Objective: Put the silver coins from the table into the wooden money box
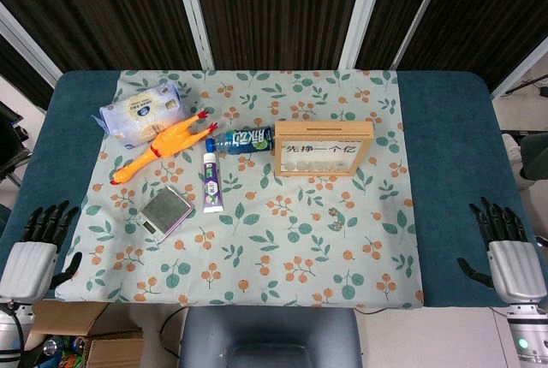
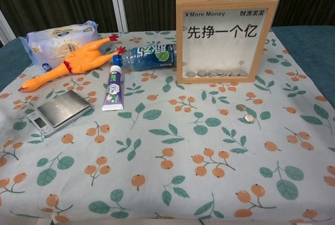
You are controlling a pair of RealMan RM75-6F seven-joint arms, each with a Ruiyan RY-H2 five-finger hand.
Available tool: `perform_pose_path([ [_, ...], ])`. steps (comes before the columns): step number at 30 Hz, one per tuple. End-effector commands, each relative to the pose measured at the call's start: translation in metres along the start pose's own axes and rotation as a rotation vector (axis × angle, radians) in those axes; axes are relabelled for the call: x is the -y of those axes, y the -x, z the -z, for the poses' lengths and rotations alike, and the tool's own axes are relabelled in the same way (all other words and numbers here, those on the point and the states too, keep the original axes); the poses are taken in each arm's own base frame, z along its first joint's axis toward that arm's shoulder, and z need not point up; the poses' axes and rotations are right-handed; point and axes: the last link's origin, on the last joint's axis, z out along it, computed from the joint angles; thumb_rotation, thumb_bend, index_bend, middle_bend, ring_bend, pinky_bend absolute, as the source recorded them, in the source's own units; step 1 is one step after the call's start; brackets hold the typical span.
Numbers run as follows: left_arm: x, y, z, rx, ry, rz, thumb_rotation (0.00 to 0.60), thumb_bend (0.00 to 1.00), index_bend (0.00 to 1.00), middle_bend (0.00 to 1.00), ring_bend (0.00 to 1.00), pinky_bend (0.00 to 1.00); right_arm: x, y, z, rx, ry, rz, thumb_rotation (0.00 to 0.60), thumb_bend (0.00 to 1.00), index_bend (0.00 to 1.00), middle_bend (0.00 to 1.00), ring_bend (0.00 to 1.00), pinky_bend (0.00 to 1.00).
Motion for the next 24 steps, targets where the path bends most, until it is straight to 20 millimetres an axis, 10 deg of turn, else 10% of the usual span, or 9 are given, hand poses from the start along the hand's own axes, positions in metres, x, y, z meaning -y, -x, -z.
perform_pose_path([
  [1, -0.001, 0.000, 0.000, 0.001, 0.000, -0.001, 0.600, 0.38, 0.00, 0.00, 0.00, 0.00, -0.001, 0.000, 0.000, 0.000, 0.001, 0.000, 0.600, 0.37, 0.00, 0.00, 0.00, 0.00],
  [24, 0.000, 0.001, 0.000, 0.006, 0.000, 0.008, 0.600, 0.37, 0.00, 0.00, 0.00, 0.00, 0.035, 0.020, -0.031, 0.050, -0.111, 0.071, 0.600, 0.37, 0.00, 0.00, 0.00, 0.00],
])
